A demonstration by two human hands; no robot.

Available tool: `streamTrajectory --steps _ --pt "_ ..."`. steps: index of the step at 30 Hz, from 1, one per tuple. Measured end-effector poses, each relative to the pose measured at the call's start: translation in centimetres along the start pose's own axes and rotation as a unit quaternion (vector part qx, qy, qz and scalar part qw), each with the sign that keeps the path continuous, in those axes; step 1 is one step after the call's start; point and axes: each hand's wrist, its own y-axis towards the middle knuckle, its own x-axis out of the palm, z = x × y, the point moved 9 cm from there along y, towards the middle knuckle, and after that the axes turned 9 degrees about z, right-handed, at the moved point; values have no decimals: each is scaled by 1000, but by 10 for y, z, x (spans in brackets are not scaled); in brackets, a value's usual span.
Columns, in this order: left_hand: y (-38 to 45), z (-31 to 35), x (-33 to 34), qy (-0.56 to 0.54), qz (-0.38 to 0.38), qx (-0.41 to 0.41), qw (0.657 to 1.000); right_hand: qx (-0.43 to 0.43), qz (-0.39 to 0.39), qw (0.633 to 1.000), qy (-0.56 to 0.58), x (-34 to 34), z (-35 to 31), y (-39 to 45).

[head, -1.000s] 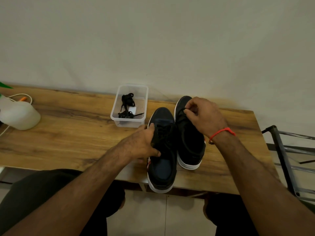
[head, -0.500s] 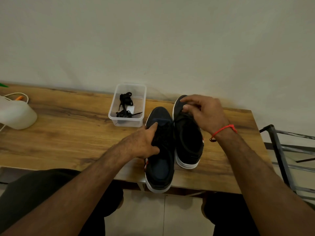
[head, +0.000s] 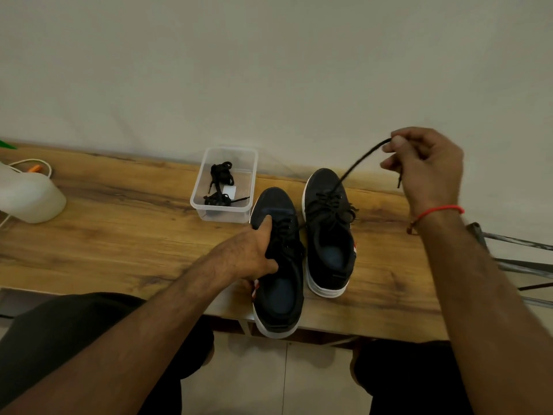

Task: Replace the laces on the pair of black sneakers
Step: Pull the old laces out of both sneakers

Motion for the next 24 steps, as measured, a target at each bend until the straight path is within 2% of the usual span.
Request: streamTrajectory --steps 4,7,9,14,17,22,24 --pt "-2 -2 -6 -1 -14 9 1000 40 -107 991 70 43 2 -22" --pt "-8 -4 -16 -87 -42 -10 995 24 -269 962 39 84 -1 -49" --pt "-14 -6 -22 -137 -44 -37 989 -27 -337 940 -37 100 1 -66" --pt "-8 -7 -30 -148 10 -28 989 -120 -332 917 -185 103 4 -82" --pt "-2 -7 -30 -135 34 -21 990 -222 -317 859 -336 104 7 -91" --pt "1 -9 -32 -138 64 -29 988 -236 -353 824 -376 105 10 -108" --pt "1 -8 -32 -134 70 -17 988 -235 -397 782 -419 108 18 -117"
